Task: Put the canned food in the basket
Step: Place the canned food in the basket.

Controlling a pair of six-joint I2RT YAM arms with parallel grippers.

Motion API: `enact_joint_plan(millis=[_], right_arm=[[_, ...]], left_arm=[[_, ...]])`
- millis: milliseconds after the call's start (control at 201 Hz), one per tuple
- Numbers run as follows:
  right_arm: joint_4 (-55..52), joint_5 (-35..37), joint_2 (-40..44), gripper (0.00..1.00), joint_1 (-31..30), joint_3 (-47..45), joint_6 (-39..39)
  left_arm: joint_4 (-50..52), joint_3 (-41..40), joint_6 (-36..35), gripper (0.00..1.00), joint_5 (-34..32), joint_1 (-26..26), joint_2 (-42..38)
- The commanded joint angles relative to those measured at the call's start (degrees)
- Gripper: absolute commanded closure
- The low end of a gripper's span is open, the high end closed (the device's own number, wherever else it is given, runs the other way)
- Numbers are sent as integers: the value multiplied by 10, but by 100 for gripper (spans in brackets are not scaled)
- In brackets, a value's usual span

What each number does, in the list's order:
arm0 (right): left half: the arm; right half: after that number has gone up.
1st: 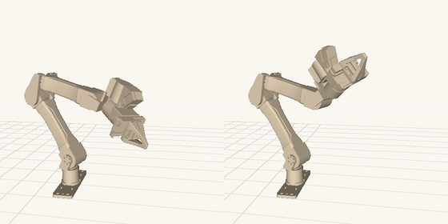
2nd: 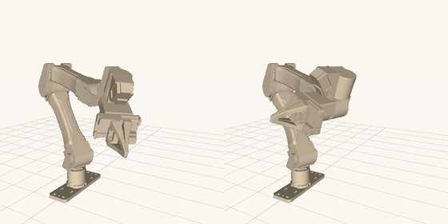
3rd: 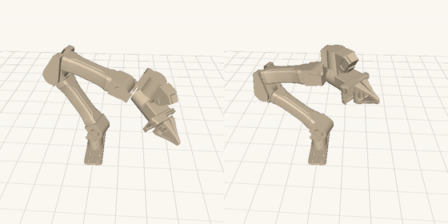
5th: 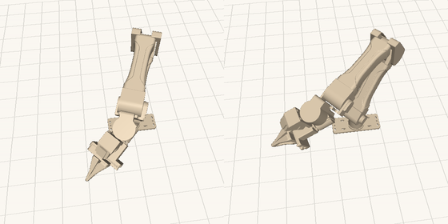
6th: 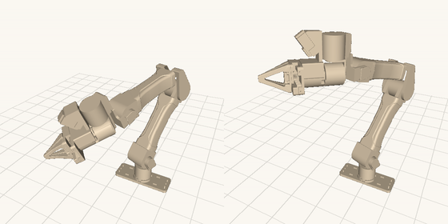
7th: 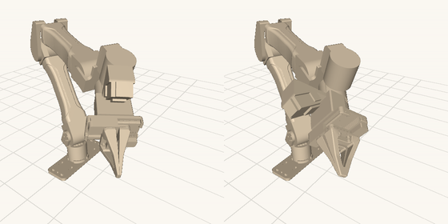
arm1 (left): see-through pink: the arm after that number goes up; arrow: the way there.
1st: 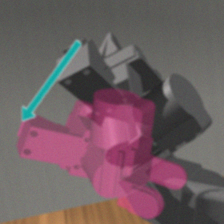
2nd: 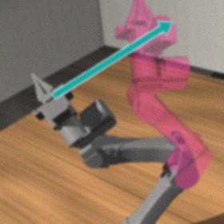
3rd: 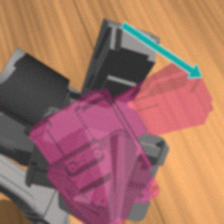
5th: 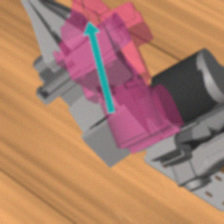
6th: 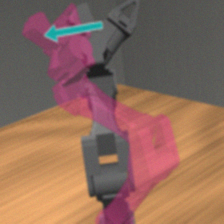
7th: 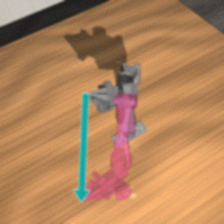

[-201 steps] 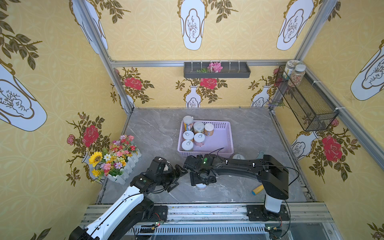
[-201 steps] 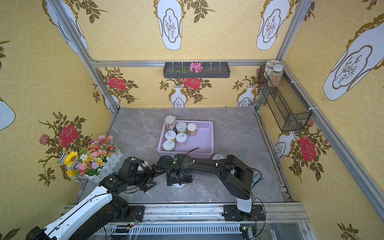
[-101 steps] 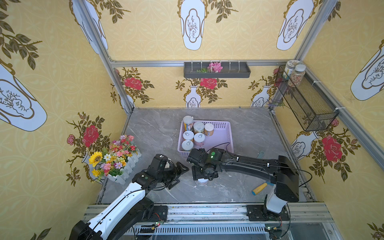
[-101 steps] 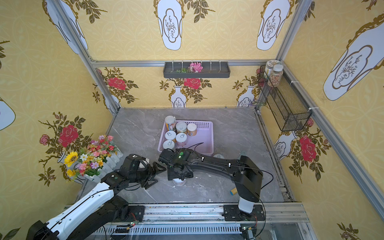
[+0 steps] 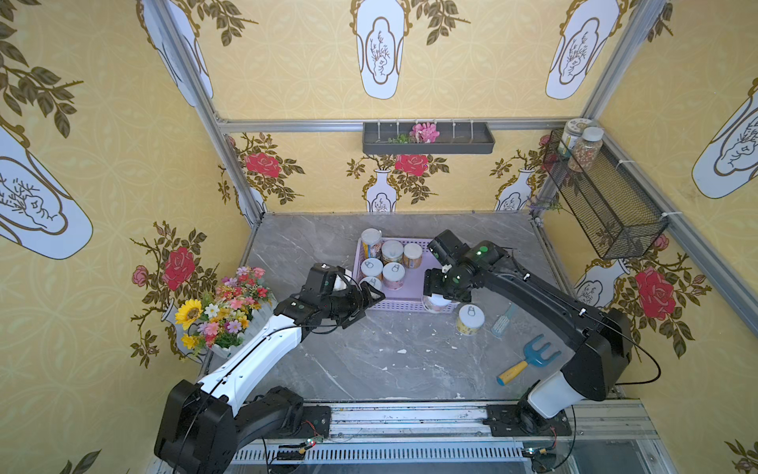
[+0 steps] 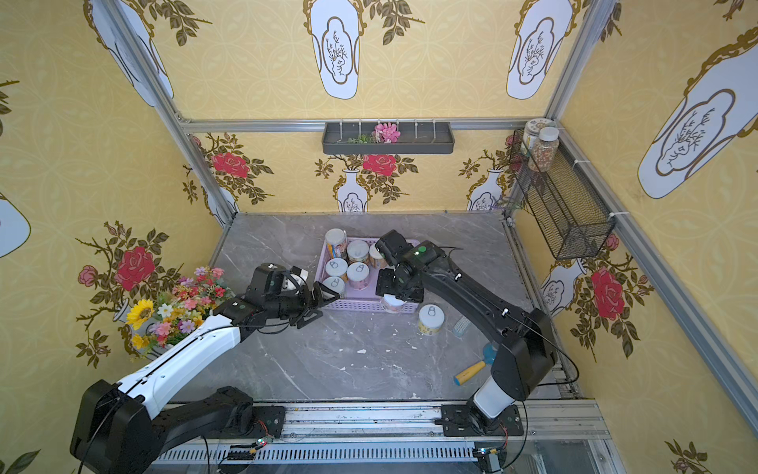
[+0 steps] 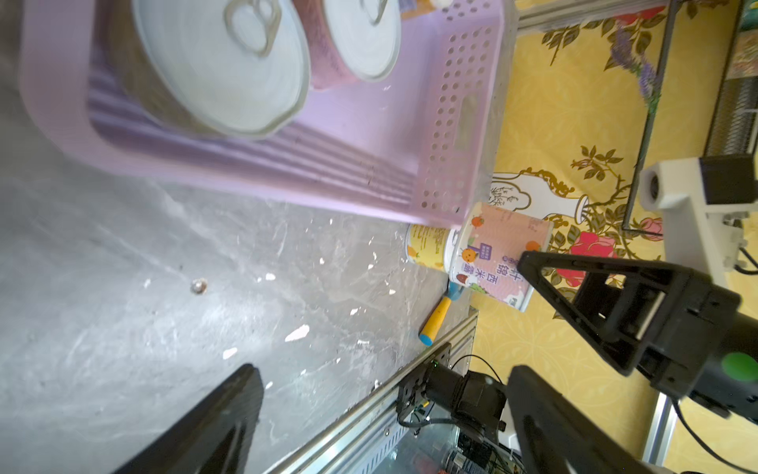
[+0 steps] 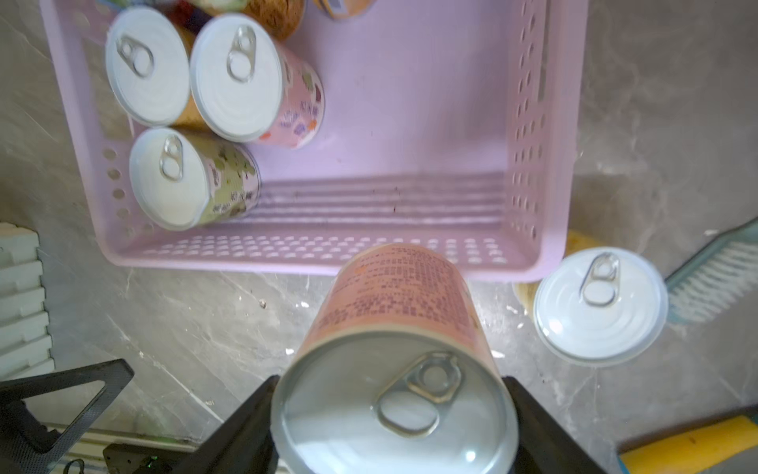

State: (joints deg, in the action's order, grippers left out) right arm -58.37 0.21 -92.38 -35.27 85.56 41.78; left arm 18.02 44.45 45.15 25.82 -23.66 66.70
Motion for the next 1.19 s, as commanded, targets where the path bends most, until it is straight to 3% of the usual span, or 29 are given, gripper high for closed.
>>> enact_joint_plan(millis=[0,184,418,1185], right_arm=[[20,-5,-25,29,22,32,-65],[16,6,-108,29,28,97,-113],[38,11,-188,29,27,136,-146],[90,-15,-312,29,-55,205,-119]], left_arm=[[-6,29,-57,2,22,9,20],[-48,6,-21,1,69,47,3],[-20,-3,-30,1,63,66,-19],[8,-12,-33,1,47,73,-40]])
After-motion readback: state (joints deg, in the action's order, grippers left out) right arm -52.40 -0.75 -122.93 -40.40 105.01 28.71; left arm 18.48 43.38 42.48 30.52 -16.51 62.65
